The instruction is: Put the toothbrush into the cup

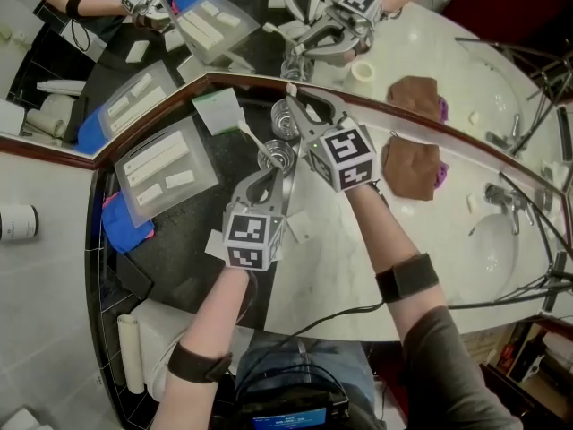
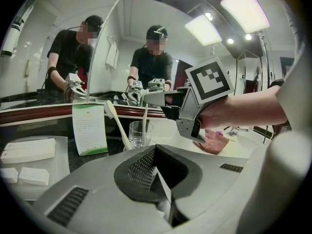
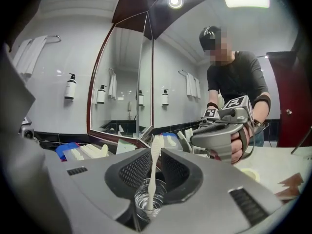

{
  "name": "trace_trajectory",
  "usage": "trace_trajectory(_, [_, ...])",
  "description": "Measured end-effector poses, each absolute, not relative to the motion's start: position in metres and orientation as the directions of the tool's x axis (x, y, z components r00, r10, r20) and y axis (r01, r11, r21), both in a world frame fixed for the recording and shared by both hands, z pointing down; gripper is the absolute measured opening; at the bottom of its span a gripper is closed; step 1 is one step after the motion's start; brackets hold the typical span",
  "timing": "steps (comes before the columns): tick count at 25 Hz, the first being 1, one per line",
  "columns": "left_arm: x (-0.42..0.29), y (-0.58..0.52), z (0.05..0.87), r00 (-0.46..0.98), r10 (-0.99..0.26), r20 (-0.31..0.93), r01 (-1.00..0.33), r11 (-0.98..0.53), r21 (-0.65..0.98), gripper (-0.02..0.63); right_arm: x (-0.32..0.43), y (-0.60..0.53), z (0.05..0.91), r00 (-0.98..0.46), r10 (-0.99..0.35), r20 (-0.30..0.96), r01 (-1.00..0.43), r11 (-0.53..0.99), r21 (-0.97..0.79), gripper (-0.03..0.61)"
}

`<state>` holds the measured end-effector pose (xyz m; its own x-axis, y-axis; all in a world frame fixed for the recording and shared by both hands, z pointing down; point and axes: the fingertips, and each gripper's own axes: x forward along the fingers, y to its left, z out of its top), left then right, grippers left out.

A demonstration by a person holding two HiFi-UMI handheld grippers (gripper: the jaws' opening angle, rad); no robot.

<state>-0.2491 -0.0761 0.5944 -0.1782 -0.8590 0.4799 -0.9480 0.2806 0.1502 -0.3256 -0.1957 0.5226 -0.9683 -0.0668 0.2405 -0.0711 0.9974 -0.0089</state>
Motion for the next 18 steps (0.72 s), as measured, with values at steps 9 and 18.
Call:
trace_trajectory(9, [-0.249, -0.067, 0.590, -0.195, -0.855, 0.481, -0.940, 0.303, 0.156, 0.003, -0.318, -0.195, 0.521, -0.960, -0.079, 0.267, -0.084, 0.996, -0.007, 0.110])
trace_trajectory(18, [-0.241, -0.052, 0.556, -0.239, -0.851, 0.468, -0.928, 0.341, 0.147, 0.003, -0.269, -0.192, 0.493, -0.959, -0.095, 0.267, -0.117, 0.991, -0.070, 0.109])
